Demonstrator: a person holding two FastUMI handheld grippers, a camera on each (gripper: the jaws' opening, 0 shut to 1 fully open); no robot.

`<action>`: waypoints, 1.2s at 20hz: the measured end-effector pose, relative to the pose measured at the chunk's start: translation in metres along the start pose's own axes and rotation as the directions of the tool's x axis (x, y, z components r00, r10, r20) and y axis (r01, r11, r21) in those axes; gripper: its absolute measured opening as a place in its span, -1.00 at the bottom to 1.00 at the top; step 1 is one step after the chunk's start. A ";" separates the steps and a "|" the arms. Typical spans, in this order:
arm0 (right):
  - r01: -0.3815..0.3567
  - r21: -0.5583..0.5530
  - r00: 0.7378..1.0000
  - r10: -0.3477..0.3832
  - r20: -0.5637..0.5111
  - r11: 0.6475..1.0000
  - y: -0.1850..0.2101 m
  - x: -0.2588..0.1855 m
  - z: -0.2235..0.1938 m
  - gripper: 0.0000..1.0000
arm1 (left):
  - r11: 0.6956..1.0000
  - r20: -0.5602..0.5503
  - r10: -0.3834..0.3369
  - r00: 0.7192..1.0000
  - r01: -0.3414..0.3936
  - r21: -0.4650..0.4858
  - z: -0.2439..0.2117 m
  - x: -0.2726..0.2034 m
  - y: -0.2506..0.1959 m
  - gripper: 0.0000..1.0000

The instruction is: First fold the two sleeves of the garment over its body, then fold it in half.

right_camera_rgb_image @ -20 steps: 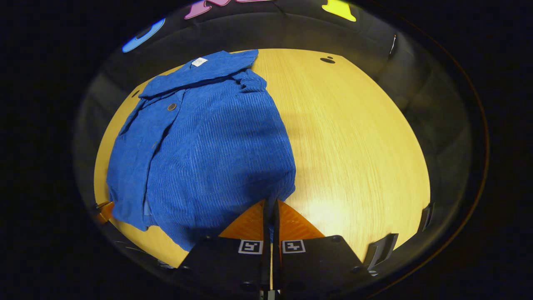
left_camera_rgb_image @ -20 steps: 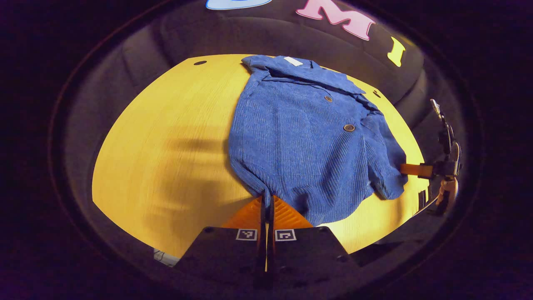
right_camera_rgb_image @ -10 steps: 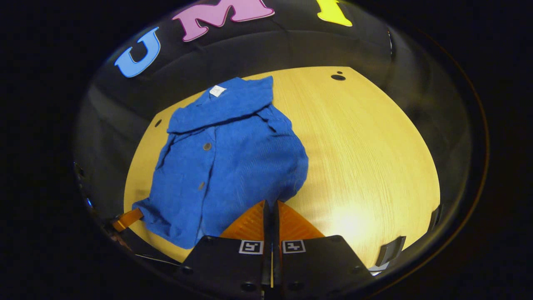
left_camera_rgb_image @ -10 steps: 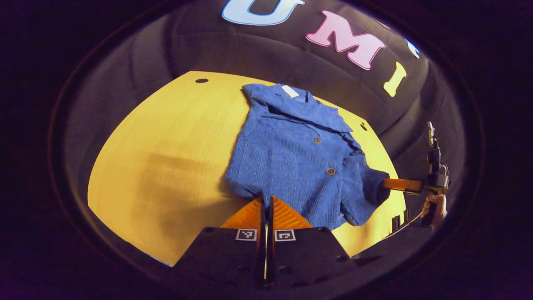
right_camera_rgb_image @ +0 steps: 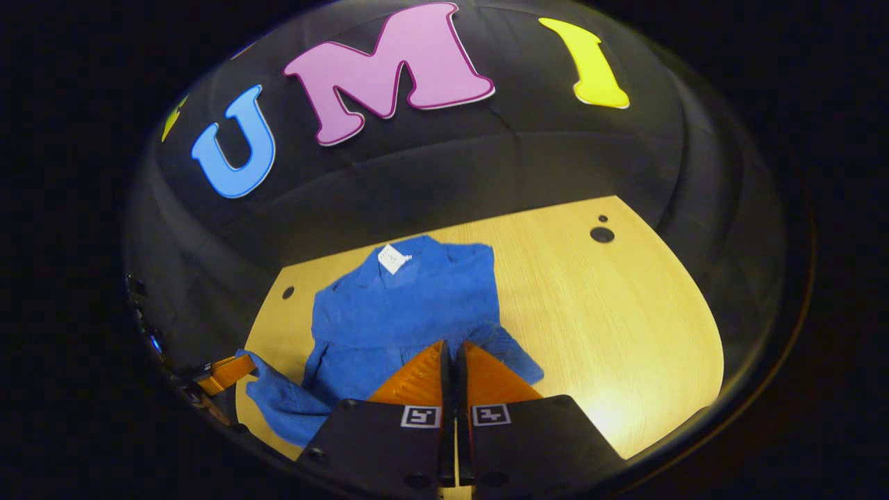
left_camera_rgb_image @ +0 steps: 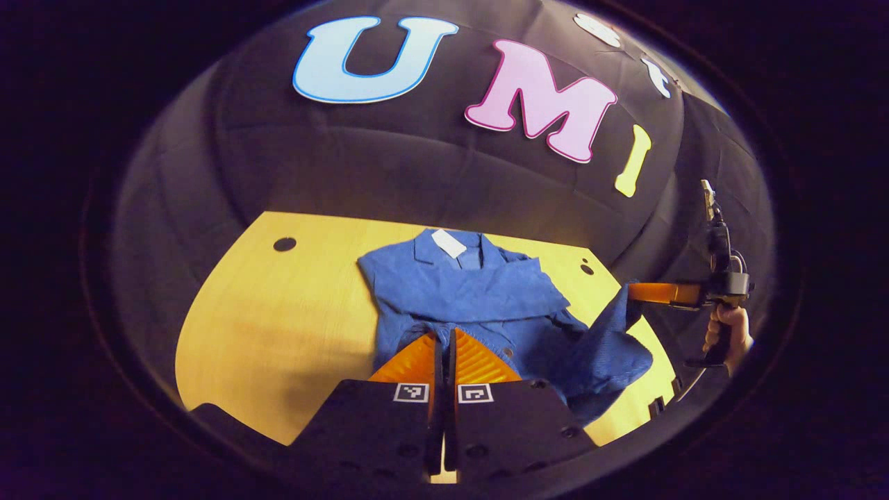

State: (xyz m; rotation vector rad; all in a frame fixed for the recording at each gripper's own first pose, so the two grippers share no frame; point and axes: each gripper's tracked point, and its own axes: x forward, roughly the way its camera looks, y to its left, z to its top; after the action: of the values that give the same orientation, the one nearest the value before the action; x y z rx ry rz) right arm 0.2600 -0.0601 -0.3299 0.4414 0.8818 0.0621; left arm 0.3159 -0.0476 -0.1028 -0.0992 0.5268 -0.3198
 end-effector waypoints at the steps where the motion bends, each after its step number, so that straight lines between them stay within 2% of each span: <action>1: 0.003 -0.004 1.000 -0.003 0.027 1.000 -0.001 0.016 0.022 -0.95 | 0.999 0.034 0.017 0.999 -0.018 0.042 0.023 0.017 0.011 -1.00; 3: 0.041 0.011 0.995 -0.042 0.091 0.999 -0.011 0.056 0.061 -0.95 | 0.990 0.120 0.045 0.992 -0.060 0.126 0.062 0.059 0.034 -1.00; 4: 0.059 0.035 0.989 -0.063 0.132 0.998 -0.015 0.078 0.078 -0.95 | 0.984 0.197 0.065 0.978 -0.096 0.152 0.083 0.082 0.048 -1.00; 7: 0.095 0.068 0.969 -0.108 0.222 0.993 -0.025 0.140 0.111 -0.96 | 0.971 0.295 0.140 0.945 -0.189 0.144 0.116 0.146 0.081 -1.00; 8: 0.113 0.059 0.967 -0.123 0.224 0.992 -0.029 0.158 0.115 -0.89 | 0.971 0.287 0.155 0.945 -0.200 0.135 0.119 0.168 0.089 -1.00; 9: 0.131 0.043 0.965 -0.137 0.225 0.991 -0.032 0.173 0.116 -0.69 | 0.971 0.269 0.161 0.950 -0.201 0.130 0.117 0.188 0.095 -0.99; 10: 0.148 0.016 0.960 -0.147 0.237 0.989 -0.035 0.182 0.118 -0.16 | 0.968 0.259 0.179 0.949 -0.217 0.125 0.113 0.196 0.099 -0.91; 11: 0.169 -0.012 0.954 -0.161 0.255 0.986 -0.038 0.186 0.123 0.37 | 0.967 0.250 0.186 0.950 -0.222 0.122 0.110 0.211 0.101 -0.71; 12: 0.170 -0.033 0.950 -0.155 0.271 0.985 -0.037 0.186 0.126 0.90 | 0.966 0.234 0.201 0.951 -0.233 0.117 0.104 0.212 0.100 -0.23; 14: 0.162 -0.093 0.946 -0.128 0.299 0.982 -0.028 0.173 0.127 0.90 | 0.964 0.190 0.232 0.954 -0.252 0.086 0.092 0.199 0.095 0.73; 16: 0.188 -0.182 0.933 -0.118 0.340 0.965 -0.018 0.149 0.129 0.91 | 0.971 0.224 0.229 0.947 -0.238 0.016 0.099 0.177 0.081 0.75; 18: 0.193 -0.256 0.914 -0.079 0.398 0.947 0.006 0.114 0.131 0.92 | 0.971 0.293 0.235 0.927 -0.238 -0.026 0.113 0.134 0.070 0.75; 20: 0.195 -0.304 0.892 -0.040 0.451 0.932 0.031 0.070 0.123 0.92 | 0.970 0.356 0.235 0.904 -0.240 -0.031 0.121 0.084 0.055 0.75; 22: 0.171 -0.321 0.881 0.001 0.472 0.931 0.056 0.025 0.108 0.91 | 0.974 0.429 0.211 0.878 -0.228 -0.012 0.123 0.026 0.030 0.75; 23: 0.161 -0.324 0.871 0.020 0.492 0.932 0.064 -0.002 0.097 0.75 | 0.975 0.469 0.196 0.861 -0.220 -0.004 0.123 -0.004 0.019 0.75; 24: 0.153 -0.331 0.861 0.039 0.507 0.931 0.073 -0.026 0.091 0.79 | 0.977 0.523 0.177 0.834 -0.212 0.007 0.126 -0.037 0.007 0.74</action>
State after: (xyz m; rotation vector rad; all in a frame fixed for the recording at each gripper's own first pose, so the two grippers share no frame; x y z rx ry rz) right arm 0.3218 -0.0311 -0.2313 0.0698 0.3441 0.0479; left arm 0.3516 -0.0279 0.0220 -0.0647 -0.0177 -0.0982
